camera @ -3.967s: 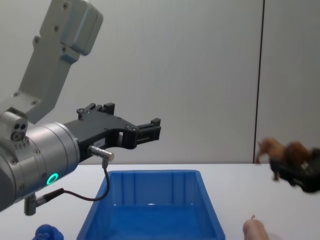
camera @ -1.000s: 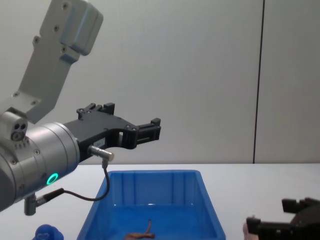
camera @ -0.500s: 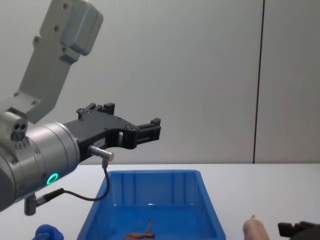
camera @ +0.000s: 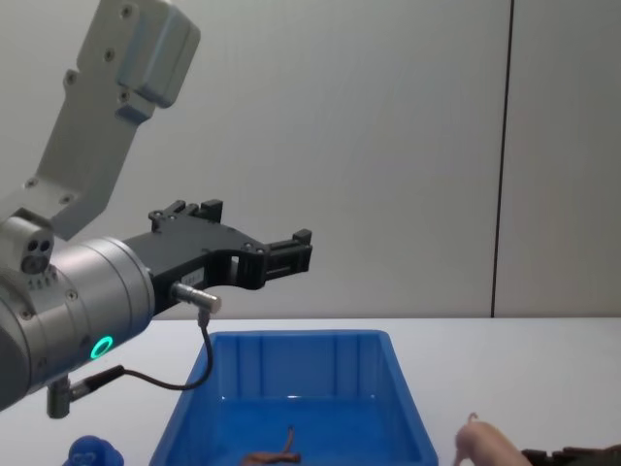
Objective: Pick up the two dolls from the table and place them into the box.
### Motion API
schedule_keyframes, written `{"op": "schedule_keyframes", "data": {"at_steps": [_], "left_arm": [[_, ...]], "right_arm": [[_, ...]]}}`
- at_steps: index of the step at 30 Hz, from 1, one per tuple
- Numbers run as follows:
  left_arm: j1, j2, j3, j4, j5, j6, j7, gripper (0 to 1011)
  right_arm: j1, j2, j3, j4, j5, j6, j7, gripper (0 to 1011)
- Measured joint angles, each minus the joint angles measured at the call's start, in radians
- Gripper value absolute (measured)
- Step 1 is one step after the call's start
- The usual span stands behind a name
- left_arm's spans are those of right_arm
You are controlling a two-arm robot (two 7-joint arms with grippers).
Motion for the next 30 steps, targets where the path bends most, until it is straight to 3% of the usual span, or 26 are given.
{"op": "schedule_keyframes", "data": {"at_steps": [5,21,30], "left_arm": [[0.0,0.0,0.0,0.0,0.0,0.0,0.0,1001],[0.0,0.0,0.0,0.0,0.0,0.0,0.0,1001],[0.0,0.0,0.0,0.0,0.0,0.0,0.0,1001]], "right_arm": [[0.002,-0.002,-0.001,0.004,-0.004,-0.002,-0.008,366],[0.013,0.001,0.008,-0.031,-0.03,-0.071,-0.041,362],[0.05,-0.003,0.019,-0.076,-0.036,-0.102,-0.024,362]]}}
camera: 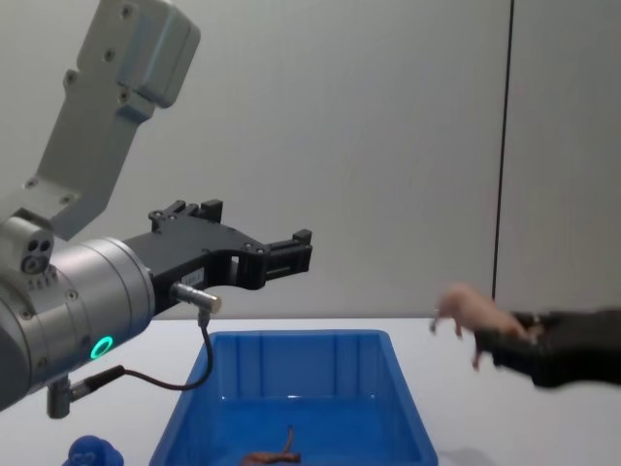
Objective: Pick up the two dolls from the table and place them into the box.
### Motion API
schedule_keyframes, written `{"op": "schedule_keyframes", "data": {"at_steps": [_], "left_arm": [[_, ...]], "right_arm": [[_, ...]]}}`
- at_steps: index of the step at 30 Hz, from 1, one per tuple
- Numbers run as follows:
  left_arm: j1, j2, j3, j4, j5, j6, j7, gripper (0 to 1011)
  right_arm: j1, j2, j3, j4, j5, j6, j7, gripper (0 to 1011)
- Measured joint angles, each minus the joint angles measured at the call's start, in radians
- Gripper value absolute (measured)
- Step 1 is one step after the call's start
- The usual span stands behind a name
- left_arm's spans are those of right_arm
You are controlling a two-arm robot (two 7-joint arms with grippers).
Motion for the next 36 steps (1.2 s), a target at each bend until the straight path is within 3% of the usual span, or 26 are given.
{"op": "schedule_keyframes", "data": {"at_steps": [9,20,28,36], "left_arm": [[0.0,0.0,0.0,0.0,0.0,0.0,0.0,1001],[0.0,0.0,0.0,0.0,0.0,0.0,0.0,1001],[0.0,0.0,0.0,0.0,0.0,0.0,0.0,1001],[0.0,0.0,0.0,0.0,0.0,0.0,0.0,1001]], "right_arm": [[0.07,-0.033,-0.004,-0.004,0.001,0.006,0.069,362],[0.153,-0.099,-0.041,0.067,-0.018,0.045,0.13,366],[0.193,-0.137,-0.065,0.139,-0.045,0.06,0.149,595],[0.207,-0.146,-0.072,0.169,-0.057,0.055,0.153,845]]}}
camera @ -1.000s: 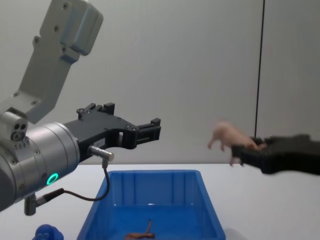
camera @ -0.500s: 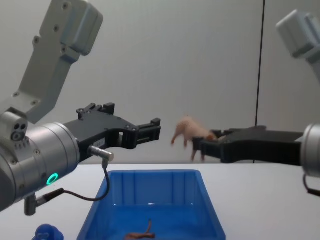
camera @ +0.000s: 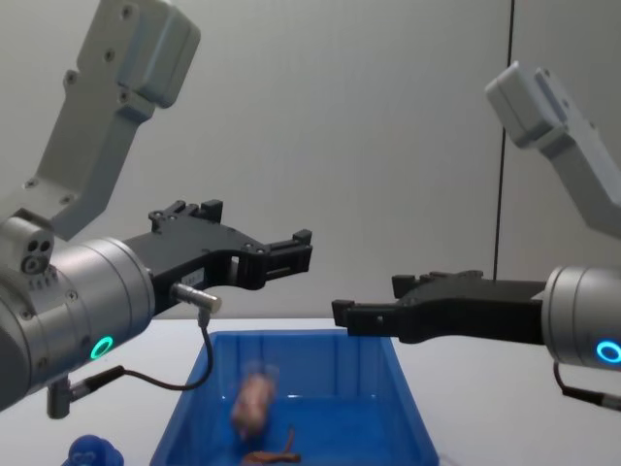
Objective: Pick up the two dolls from the table and place them into the box.
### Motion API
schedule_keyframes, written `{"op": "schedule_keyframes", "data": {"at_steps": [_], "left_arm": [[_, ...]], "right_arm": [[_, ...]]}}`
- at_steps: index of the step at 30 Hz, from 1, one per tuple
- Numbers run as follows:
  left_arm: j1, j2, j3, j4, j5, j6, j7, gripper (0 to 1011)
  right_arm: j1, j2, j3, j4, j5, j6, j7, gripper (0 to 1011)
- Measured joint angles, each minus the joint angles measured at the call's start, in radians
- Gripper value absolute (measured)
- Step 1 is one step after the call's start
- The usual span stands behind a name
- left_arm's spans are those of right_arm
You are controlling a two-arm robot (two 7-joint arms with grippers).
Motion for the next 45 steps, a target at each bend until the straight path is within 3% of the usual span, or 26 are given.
{"op": "schedule_keyframes", "data": {"at_steps": [6,21,29,36,45], "left_arm": [[0.0,0.0,0.0,0.0,0.0,0.0,0.0,1001],[0.0,0.0,0.0,0.0,0.0,0.0,0.0,1001],[0.003,0.003,-0.002,-0.003,0.0,0.003,0.002,1001],[0.02,0.023,-0.011,-0.025,0.001,0.023,0.02,1001],[0.076,0.078,-0.035,-0.075,-0.026,0.069,0.07,1001]], "right_arm": [[-0.006,0.015,0.009,-0.006,0.0,-0.02,0.0,1001],[-0.086,0.111,0.061,-0.086,0.042,-0.074,-0.012,1001],[-0.113,0.141,0.075,-0.109,0.057,-0.089,-0.018,1001],[-0.127,0.156,0.082,-0.121,0.064,-0.097,-0.02,1001],[-0.137,0.167,0.088,-0.129,0.069,-0.102,-0.022,1001]]}}
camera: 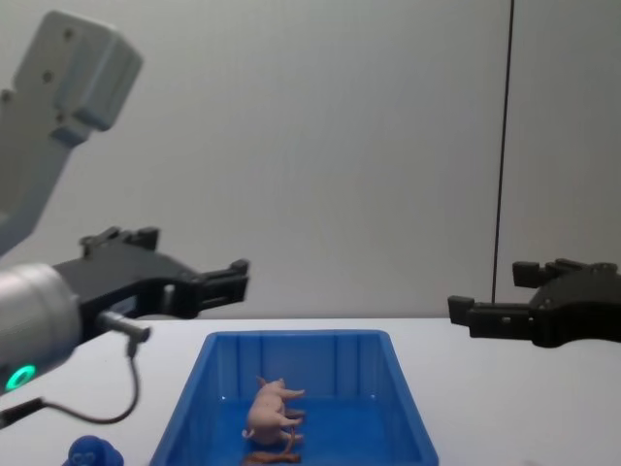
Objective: Pick up the two dolls from the table and place them into the box.
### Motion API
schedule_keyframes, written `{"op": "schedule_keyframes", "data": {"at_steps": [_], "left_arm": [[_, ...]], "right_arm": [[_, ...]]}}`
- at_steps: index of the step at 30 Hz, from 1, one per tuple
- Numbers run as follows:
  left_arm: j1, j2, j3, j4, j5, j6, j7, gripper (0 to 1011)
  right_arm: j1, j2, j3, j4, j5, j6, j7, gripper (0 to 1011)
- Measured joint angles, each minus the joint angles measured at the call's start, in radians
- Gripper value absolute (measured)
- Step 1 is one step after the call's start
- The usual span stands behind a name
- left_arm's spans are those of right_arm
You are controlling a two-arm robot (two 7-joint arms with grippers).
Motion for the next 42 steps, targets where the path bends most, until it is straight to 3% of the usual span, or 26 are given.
{"op": "schedule_keyframes", "data": {"at_steps": [8,17,29,42], "left_arm": [[0.054,0.055,-0.023,-0.025,-0.044,0.022,0.032,1001],[0.097,0.102,-0.046,-0.016,-0.081,0.026,0.029,1001],[0.103,0.112,-0.058,0.052,-0.093,0.018,-0.033,1001],[0.083,0.1,-0.063,0.14,-0.091,0.015,-0.103,1001]], "right_arm": [[-0.004,0.004,0.002,-0.003,0.002,-0.002,-0.001,1001],[-0.006,0.007,0.003,-0.005,0.003,-0.003,-0.001,1001],[-0.007,0.008,0.004,-0.007,0.004,-0.004,-0.001,1001],[-0.008,0.009,0.004,-0.007,0.004,-0.004,-0.001,1001]]}}
